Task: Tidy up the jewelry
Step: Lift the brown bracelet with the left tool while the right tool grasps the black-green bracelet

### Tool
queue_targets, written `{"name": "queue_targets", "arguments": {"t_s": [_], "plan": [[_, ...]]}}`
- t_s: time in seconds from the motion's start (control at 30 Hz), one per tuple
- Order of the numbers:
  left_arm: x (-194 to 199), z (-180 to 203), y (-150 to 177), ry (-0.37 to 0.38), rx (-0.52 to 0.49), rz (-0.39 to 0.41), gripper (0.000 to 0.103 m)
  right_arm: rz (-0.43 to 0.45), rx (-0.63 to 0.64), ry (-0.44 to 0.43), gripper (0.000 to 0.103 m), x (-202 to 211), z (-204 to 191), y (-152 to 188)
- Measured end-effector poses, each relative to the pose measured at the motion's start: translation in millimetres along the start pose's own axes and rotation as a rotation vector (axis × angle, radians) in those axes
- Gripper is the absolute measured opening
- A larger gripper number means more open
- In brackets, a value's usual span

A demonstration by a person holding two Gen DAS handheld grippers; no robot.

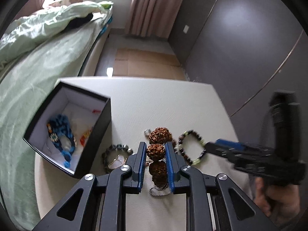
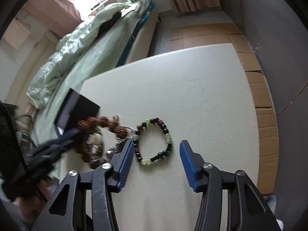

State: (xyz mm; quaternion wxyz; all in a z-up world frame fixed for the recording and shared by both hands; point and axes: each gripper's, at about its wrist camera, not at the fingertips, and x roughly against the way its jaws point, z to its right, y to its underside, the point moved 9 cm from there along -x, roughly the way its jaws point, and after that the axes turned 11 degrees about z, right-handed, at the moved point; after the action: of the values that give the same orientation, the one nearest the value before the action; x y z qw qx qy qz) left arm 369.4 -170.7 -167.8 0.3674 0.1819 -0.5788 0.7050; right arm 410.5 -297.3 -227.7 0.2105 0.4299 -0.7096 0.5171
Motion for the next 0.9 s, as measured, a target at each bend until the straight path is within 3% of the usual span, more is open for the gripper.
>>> {"name": "queue_targets", "arguments": {"t_s": [0.2,0.47,0.63,0.77,0.9], "plan": [[22,5,-20,-0.003,-0.032,0.059,0.020,-0.033,0.034,0.069,0.038,-13,8,4],[46,5,-41,-0.026,-0.068,0.116,0.020,-0.031,0.131,0.154,0.033,-17,5,4],[63,3,-56,-0.040,-0.082,0.152,0.020,-0.029,0.280,0.282,0.010,-17,3,6],[83,5,-69,-0.054,-0.108,0.194,0.020,-0.032,0.260,0.235,0.009,-13,2,7],[103,8,-82,-0.051,-0.132,0.238,0.020,0.023,0.215,0.148,0.009,1,-9,-2]]}}
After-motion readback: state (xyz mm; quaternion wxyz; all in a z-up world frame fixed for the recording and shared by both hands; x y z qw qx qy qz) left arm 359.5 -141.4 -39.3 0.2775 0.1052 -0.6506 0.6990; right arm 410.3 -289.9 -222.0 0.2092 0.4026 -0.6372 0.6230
